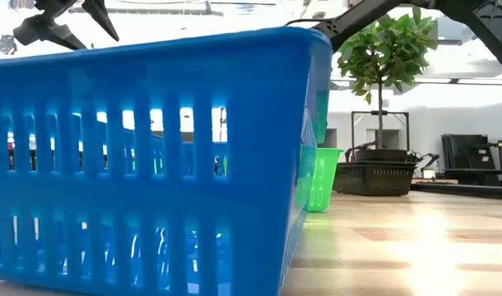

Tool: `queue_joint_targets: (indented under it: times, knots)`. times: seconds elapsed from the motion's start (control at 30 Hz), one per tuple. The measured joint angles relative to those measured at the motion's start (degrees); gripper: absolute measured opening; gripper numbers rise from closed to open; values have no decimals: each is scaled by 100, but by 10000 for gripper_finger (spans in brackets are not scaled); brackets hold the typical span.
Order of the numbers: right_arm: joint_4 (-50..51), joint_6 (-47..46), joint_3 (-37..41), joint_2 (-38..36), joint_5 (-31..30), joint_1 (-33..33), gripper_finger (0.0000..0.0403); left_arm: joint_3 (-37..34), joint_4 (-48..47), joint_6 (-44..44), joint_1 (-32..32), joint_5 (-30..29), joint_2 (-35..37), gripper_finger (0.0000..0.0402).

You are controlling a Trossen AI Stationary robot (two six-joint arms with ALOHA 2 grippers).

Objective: Stack baskets by color
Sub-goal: Stack the middle blue bin on top of the top blue bin

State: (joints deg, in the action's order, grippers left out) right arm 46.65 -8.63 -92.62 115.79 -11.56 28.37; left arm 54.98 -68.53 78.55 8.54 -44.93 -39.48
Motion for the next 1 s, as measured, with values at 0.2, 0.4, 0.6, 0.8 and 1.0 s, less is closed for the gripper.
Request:
queue_joint_targets:
  times: [0.2, 0.4, 0.6, 0.8, 1.0]
  knots:
    - [17, 349, -53, -34, 247, -230, 118, 0, -4, 72, 0, -80, 0, 278]
    - [39, 630, -74, 41, 236, -560, 118, 0, -2, 82, 0, -79, 0, 278]
    - [168, 608, -68, 365, -304, -469, 118, 0, -4, 126, 0, -78, -2, 278]
    - [204, 372, -66, 328, -675, -325, 118, 0, -4, 148, 0, -35, -2, 278]
    - [702, 476, -555, 99, -473, -474, 118, 0, -4, 147, 0, -19, 0, 278]
